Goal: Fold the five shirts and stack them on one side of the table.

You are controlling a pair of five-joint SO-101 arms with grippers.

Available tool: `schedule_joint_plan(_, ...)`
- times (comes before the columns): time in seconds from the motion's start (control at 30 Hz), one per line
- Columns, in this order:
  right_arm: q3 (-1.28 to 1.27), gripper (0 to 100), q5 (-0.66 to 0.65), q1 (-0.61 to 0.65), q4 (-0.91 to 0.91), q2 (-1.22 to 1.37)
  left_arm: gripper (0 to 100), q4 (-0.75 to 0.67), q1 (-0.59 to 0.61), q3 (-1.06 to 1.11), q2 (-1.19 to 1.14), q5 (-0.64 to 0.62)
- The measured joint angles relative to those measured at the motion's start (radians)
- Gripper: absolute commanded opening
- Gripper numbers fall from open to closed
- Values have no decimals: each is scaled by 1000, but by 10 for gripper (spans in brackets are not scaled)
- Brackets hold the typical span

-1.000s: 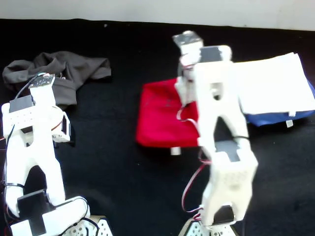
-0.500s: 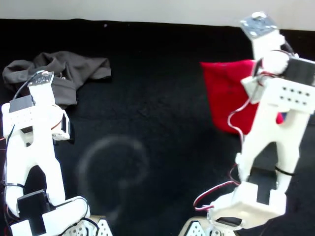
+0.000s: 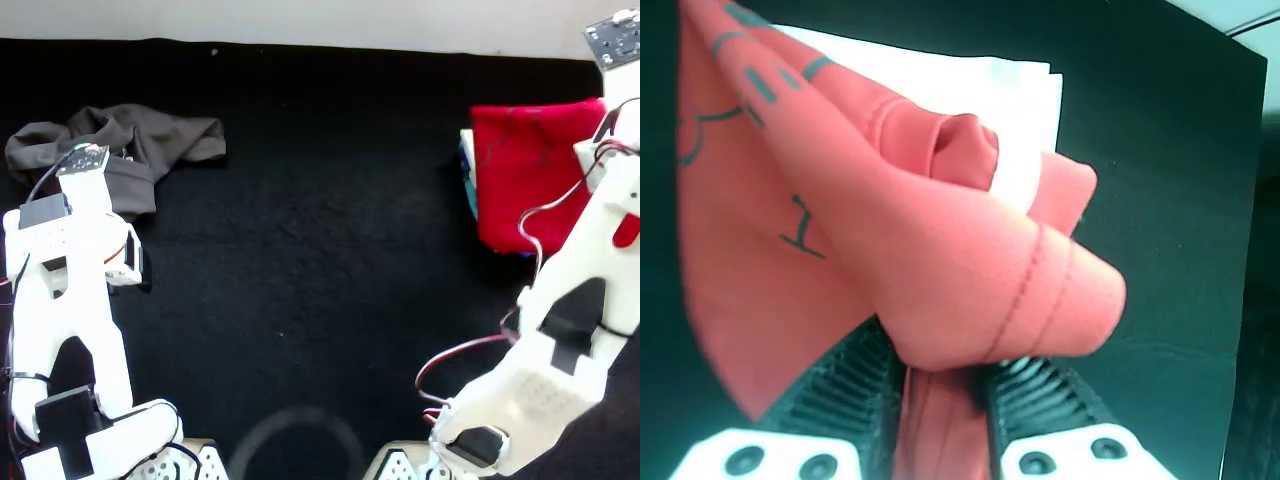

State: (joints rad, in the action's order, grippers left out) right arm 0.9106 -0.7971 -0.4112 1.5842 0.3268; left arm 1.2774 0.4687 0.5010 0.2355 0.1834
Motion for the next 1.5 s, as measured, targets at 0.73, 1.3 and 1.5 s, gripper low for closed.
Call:
schedule_joint_plan(0.73,175,12,0,-11,-496,565,161,0,0,2,0,0)
schedule_joint_plan(1.3,497,184,433,-12,-535,574,161,0,0,2,0,0)
schedule_joint_plan(1.5,516,171,457,-12,-569,574,161,0,0,2,0,0)
